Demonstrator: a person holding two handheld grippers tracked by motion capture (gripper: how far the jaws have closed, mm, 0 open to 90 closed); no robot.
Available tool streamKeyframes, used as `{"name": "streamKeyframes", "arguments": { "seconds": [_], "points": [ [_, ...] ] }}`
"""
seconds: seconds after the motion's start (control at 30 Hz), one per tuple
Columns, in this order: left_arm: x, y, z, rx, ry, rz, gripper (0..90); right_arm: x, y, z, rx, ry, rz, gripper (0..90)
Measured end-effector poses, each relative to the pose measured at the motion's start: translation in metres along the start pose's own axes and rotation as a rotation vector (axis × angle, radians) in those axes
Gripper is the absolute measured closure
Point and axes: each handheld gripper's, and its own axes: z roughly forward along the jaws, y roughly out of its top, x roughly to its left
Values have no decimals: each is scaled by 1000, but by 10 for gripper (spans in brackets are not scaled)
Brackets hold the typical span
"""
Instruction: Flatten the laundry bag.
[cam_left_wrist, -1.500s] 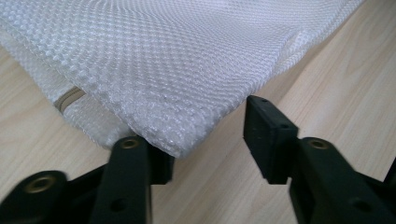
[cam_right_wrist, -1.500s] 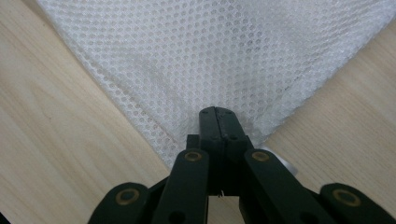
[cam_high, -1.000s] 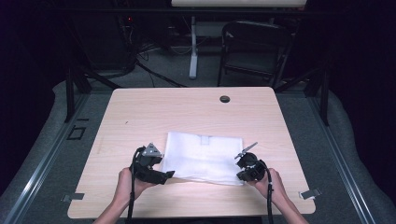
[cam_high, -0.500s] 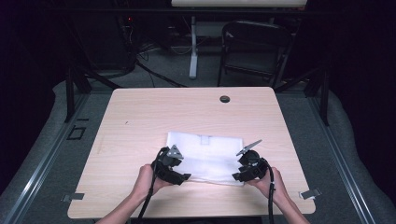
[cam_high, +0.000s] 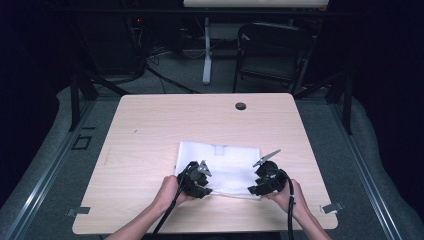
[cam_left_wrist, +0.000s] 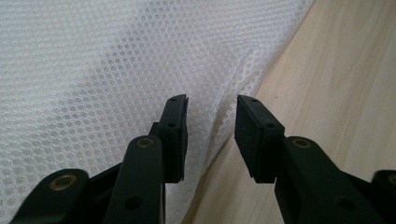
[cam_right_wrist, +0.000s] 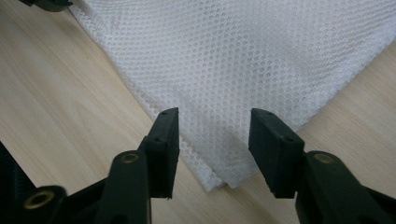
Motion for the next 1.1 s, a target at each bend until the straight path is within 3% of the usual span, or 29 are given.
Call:
{"name": "streamKeyframes", "arguments": {
  "seconds": [0.13,0.43,0.77,0.87,1.1],
  "points": [
    [2,0,4,-5,6,-24,753,1,0,0,-2,-16,-4,655],
    [0,0,5,-9,20,-51,873,5,0,-2,-21,-21,-7,749],
    [-10,2,4,9,15,-110,886,12,-2,-11,-63,-37,-23,841],
    [-13,2,3,22,-10,-120,885,16,-3,-15,-70,-39,-55,900],
    [-20,3,2,20,-46,-128,888,22,-5,-20,-85,-54,-82,900]
  ]
}}
